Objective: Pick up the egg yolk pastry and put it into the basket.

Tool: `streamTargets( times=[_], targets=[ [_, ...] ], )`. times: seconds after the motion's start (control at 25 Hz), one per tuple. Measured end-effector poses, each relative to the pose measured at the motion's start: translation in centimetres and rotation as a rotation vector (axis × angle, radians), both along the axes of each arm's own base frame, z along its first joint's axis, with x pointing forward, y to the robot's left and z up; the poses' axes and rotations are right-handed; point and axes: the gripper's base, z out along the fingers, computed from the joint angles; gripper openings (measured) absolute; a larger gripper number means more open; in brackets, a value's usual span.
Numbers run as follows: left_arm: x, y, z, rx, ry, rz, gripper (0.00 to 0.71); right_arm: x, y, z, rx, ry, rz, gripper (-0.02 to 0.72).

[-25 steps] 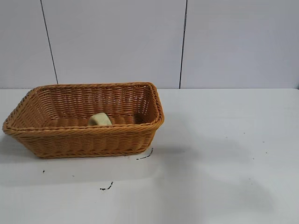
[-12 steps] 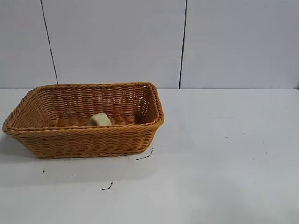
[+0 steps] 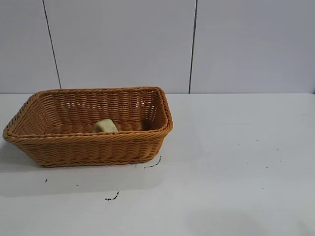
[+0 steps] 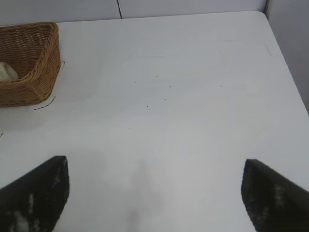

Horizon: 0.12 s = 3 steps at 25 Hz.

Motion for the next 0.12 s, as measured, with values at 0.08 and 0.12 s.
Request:
streamTargets(
  times=[0.08,0.12],
  targets=[
    [0.00,0.00,0.00,0.000,0.000,0.000,0.693,0.00,0.01,0.00,0.001,0.000,0.000,0.695],
    [0.00,0.00,0.00,0.000,0.000,0.000,0.693,0.00,0.01,0.00,0.001,0.000,0.000,0.695]
  ],
)
